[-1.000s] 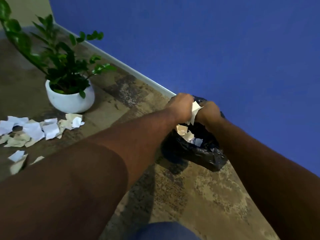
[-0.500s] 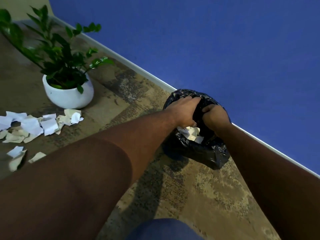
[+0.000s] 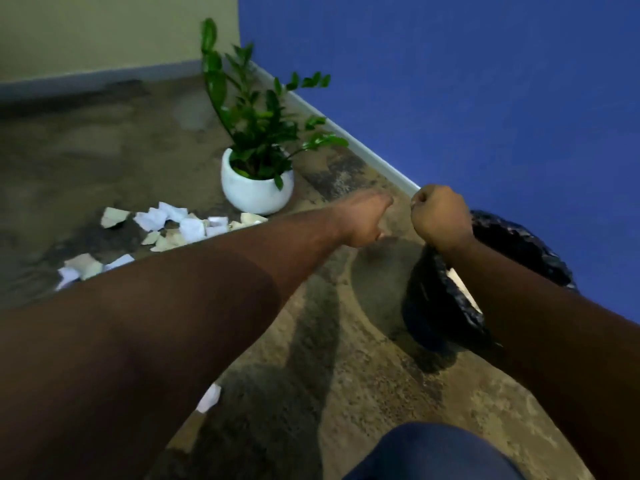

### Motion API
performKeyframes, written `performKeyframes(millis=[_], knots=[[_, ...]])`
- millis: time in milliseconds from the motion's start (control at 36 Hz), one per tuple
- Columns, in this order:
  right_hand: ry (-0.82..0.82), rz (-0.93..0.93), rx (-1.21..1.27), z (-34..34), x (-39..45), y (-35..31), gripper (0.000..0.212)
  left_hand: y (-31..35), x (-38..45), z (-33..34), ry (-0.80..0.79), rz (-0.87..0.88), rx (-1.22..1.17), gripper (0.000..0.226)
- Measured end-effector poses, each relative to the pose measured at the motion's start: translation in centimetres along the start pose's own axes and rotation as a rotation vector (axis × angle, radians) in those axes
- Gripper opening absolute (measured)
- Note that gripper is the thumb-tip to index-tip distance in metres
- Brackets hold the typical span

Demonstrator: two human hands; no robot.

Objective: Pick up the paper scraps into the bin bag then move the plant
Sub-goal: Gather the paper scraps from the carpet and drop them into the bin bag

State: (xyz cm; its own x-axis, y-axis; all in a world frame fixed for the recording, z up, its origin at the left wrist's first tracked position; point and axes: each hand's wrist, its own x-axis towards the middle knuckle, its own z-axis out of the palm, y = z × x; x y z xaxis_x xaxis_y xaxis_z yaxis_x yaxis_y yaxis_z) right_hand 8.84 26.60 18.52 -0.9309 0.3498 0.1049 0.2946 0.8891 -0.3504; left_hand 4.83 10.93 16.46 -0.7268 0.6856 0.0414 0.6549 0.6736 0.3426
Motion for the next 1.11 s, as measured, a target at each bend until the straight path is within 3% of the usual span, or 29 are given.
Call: performKeyframes(millis=[194,250,417,611,639,722,750,806,861,944,1111], knots=[[-0.158,-0.197,-0.054,5.0,-0.1,-10.6,0.023,-9.3,-6.1,-2.9,-0.041,-0.113,0.104,0.071],[-0.229,-0.254,-0.075,6.7,-0.7,-13.6,0.009,-11.5,-8.1,-3.4,-0.046,-0.138,0.115,0.072],[-0.396,-0.419,-0.108,12.2,-4.9,-20.5,0.038,-17.4,-14.9,-3.4,-0.099,-0.242,0.046,0.055],[-0.625,-0.413,-0.058,19.7,-12.0,-24.4,0.035,-22.9,-24.2,-0.1,-0.112,-0.407,-0.048,0.047],[-0.636,-0.380,-0.068,21.3,-13.2,-24.8,0.038,-23.6,-25.7,0.6,-0.121,-0.433,-0.066,0.048],[-0.418,-0.154,-0.208,23.2,-15.7,-25.0,0.042,-25.4,-30.3,3.0,-0.106,-0.524,-0.093,0.049],[-0.419,-0.247,-0.226,24.4,-16.7,-24.7,0.043,-25.9,-31.7,3.8,-0.113,-0.548,-0.088,0.045],[-0.682,-0.541,-0.160,26.9,-18.2,-24.8,0.052,-26.8,-34.3,5.5,-0.157,-0.587,-0.075,0.038],[-0.784,-0.599,-0.195,27.4,-19.2,-24.5,0.069,-27.3,-36.6,7.1,-0.162,-0.653,-0.091,0.036],[-0.830,-0.618,-0.239,29.2,-20.7,-25.7,0.102,-27.3,-39.2,9.2,-0.058,-0.755,-0.102,0.031],[-0.751,-0.869,-0.431,31.9,-22.5,-26.3,0.125,-26.7,-41.1,12.4,0.076,-0.890,-0.121,0.049]])
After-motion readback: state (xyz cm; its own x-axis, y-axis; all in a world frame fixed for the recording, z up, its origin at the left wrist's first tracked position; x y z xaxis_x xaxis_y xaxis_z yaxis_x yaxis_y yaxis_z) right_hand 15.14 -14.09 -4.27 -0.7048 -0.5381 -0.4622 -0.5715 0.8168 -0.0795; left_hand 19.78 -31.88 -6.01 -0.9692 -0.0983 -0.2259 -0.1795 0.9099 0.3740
